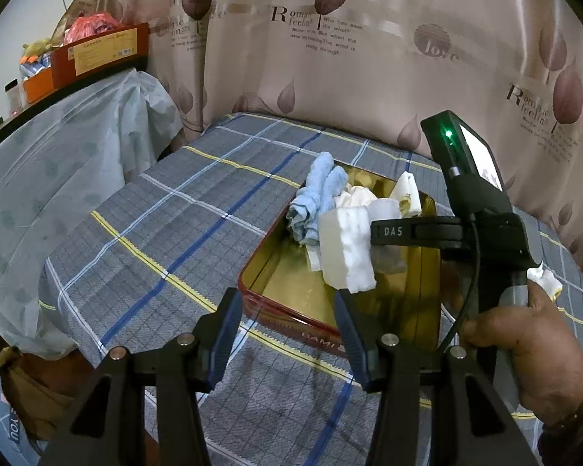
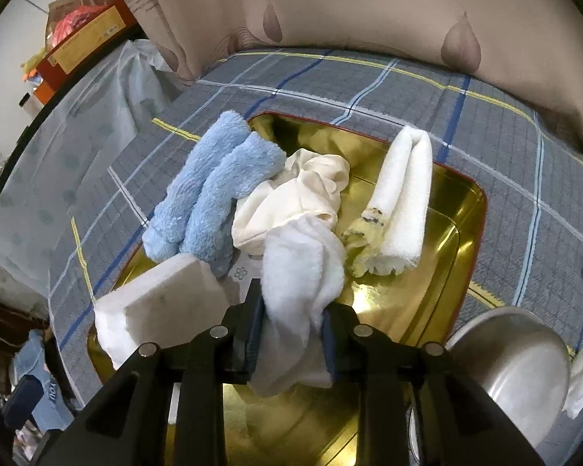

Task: Organize soft objects
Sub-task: 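Carry the white cloth into the tray and open the right tool, then grasp the small white cloth strip with the left tool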

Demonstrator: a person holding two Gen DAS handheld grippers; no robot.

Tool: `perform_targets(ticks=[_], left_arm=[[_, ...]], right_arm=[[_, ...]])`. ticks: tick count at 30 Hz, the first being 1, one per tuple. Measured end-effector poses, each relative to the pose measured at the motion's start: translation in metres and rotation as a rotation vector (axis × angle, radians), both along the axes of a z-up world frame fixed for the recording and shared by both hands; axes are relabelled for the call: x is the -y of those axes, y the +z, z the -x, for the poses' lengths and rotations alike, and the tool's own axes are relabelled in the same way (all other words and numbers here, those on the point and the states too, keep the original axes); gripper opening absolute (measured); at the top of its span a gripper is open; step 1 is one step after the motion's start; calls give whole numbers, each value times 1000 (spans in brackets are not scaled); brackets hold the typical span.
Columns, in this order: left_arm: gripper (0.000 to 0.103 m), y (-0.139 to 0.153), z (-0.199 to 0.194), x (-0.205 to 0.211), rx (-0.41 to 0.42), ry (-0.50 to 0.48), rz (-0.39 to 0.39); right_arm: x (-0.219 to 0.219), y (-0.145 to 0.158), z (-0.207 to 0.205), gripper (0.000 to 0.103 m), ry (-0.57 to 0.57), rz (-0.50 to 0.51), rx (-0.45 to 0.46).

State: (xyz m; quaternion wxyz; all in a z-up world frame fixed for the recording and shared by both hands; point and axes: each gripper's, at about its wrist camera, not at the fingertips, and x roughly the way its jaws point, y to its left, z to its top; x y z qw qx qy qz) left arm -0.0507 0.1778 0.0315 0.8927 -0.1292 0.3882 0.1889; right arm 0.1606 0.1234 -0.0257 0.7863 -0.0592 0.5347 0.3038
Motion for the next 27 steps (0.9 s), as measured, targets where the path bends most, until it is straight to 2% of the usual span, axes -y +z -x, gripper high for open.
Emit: perform_targets(ticks=[3,6,12,14,16,19,21,24,27], left_arm=[[50,-1,-2,0,-7,-2,3],[50,-2,-3,0,-16,-5,3],[50,-3,-4,0,-27,-11,5],[50,-4,-4,1,-32,-14,9],[50,-5,-4,2,-41,-18,9],[50,-4,-4,3,-39,-22,-3],[50,-2,-3,3,-30,-27,-6],[50,-1,-2,7,-22,-43,-12],[50,-3,-4,14,-26,-81,-7]], right_arm=[[0,4,2,36,-9,6,16],[6,11,4,38,-24,-25,11],[36,39,16,52,-76,-147,27],[47,49,19,53,-97,-196,37],[66,60,28,53,-114,-252,71],[108,77,53,54,-163,-289,175],[141,81,69,64,-212,-274,236],[205,76,92,68,-317,-194,313],[267,60,107,68,-415,-9,376]])
